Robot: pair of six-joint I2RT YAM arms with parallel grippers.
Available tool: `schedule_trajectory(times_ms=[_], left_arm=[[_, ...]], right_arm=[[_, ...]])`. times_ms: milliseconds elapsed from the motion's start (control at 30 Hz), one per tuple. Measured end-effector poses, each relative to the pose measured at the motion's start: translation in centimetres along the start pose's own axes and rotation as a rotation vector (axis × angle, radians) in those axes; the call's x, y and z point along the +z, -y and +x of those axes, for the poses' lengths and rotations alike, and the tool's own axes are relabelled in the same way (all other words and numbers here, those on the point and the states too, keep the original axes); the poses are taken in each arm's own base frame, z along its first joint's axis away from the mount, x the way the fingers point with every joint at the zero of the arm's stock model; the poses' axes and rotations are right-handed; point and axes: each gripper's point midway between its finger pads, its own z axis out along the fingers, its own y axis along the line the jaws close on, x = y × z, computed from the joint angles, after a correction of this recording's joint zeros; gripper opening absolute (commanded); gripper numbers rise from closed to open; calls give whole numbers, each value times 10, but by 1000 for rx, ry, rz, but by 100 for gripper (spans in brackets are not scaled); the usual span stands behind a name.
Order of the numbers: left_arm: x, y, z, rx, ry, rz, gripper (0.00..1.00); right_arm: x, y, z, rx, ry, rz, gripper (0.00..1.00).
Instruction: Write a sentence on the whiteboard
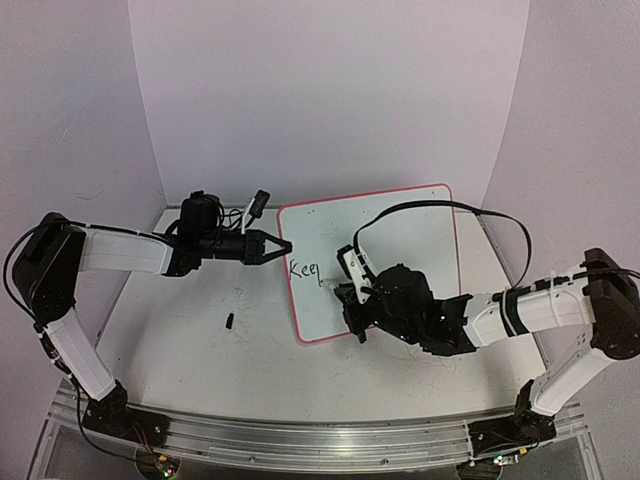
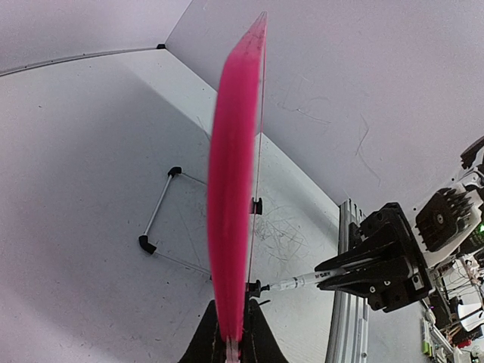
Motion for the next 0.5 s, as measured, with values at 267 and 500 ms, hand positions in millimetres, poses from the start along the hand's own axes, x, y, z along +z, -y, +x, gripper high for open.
schedule_trajectory(times_ms=[267,500], left_arm=[[0,0,0,1,0,0,8],[0,0,0,0,0,0,8]], right_arm=[[1,3,-31,12,76,2,0],[7,4,-34,8,88,7,0]])
